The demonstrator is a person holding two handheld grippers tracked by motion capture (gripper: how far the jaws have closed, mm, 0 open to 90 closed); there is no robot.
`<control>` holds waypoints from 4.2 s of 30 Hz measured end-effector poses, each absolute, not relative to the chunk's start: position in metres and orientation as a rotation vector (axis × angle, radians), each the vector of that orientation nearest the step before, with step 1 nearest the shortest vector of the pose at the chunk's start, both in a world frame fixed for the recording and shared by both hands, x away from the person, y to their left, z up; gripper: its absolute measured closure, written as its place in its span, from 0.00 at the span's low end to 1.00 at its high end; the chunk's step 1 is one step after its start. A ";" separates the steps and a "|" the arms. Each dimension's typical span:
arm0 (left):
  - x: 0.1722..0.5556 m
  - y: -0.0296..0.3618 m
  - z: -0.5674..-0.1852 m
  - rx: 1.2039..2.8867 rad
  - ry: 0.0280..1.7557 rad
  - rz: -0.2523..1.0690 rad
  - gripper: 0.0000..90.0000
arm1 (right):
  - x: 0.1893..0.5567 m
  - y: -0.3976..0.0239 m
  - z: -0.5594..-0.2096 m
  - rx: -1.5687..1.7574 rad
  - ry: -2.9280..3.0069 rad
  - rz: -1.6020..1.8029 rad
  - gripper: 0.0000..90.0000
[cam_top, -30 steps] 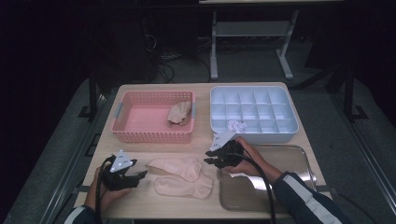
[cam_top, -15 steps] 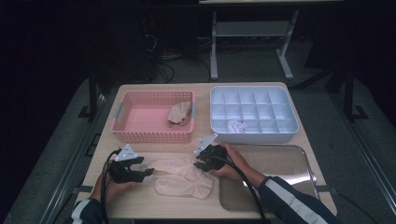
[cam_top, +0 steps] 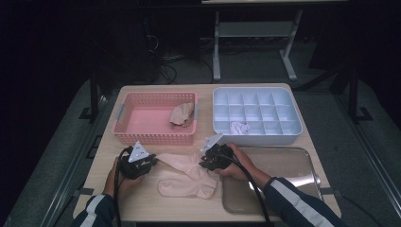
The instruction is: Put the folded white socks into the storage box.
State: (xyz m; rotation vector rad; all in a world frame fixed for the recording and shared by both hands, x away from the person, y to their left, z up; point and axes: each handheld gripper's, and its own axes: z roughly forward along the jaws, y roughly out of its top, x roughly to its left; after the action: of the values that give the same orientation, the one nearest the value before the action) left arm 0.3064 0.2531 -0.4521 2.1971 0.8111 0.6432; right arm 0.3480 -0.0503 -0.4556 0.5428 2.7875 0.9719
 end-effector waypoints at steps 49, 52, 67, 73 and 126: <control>0.337 0.243 -0.447 2.102 1.003 0.438 0.54 | 0.350 -0.057 -0.446 0.649 2.639 0.959 0.71; 0.350 0.237 -0.455 2.106 1.031 0.400 0.50 | 0.352 -0.057 -0.453 0.693 2.651 0.948 0.64; 0.343 0.228 -0.463 2.225 0.958 0.333 0.83 | 0.359 -0.068 -0.463 0.748 2.727 0.986 0.66; 0.335 0.231 -0.464 2.197 0.977 0.311 0.96 | 0.355 -0.068 -0.464 0.747 2.722 1.031 0.91; 0.255 0.241 -0.453 2.146 1.016 0.288 0.58 | 0.263 -0.065 -0.436 0.384 2.824 1.048 0.87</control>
State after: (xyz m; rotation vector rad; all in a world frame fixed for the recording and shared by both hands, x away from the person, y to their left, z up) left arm 0.2552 0.2405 -0.4529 2.1456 1.0161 0.2881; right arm 0.2626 -0.0655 -0.4358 0.3839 2.8241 1.0478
